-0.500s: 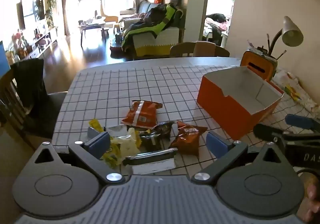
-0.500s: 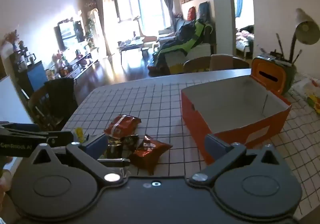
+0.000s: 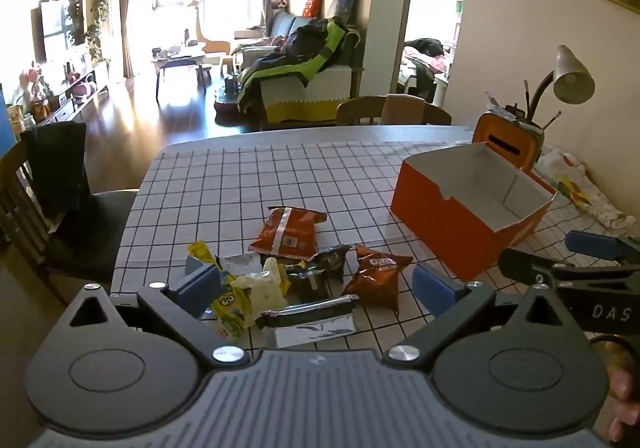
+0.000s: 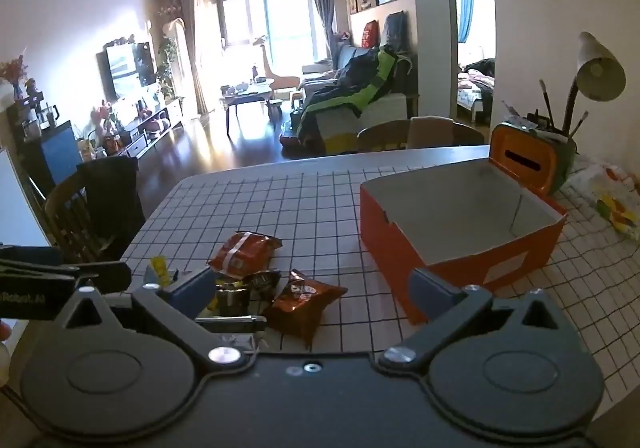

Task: Organize snacks

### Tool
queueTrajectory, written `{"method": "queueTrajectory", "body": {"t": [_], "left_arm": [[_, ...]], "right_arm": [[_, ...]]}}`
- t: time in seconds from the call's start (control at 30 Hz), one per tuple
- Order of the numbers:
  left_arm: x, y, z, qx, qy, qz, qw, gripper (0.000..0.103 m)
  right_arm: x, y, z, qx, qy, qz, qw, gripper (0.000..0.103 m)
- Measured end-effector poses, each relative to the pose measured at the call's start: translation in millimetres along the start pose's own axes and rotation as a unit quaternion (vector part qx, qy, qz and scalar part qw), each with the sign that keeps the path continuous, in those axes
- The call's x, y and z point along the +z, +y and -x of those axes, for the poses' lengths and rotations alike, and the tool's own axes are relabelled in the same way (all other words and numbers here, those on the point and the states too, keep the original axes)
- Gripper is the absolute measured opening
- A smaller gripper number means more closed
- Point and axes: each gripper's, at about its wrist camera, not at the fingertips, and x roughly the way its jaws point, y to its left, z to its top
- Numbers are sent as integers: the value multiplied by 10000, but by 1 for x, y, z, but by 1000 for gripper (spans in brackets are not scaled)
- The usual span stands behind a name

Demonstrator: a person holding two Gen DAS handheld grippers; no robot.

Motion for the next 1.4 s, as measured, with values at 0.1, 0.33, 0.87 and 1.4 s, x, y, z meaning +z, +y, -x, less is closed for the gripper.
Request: {"method": "queueTrajectory", "body": {"t": [0.1,0.33,0.87,1.4], "left_arm": [[0,-1,-1,-29,-20,-56,10000,103],[2,-2,2,-79,32,-82,9999,103],[10,-1,-1,-107,1,-117,9999,103],[15,-4,-4,-130,-18,-198,9997,103]], "right_arm": [[1,-14,-6,-5,43,2,10000,103],[1,-13,-9,24,126,-8,9999,103],[4,-12,-10,32,33,47,10000,103],[7,-9,-8,63,-94,148,9998,103]]}}
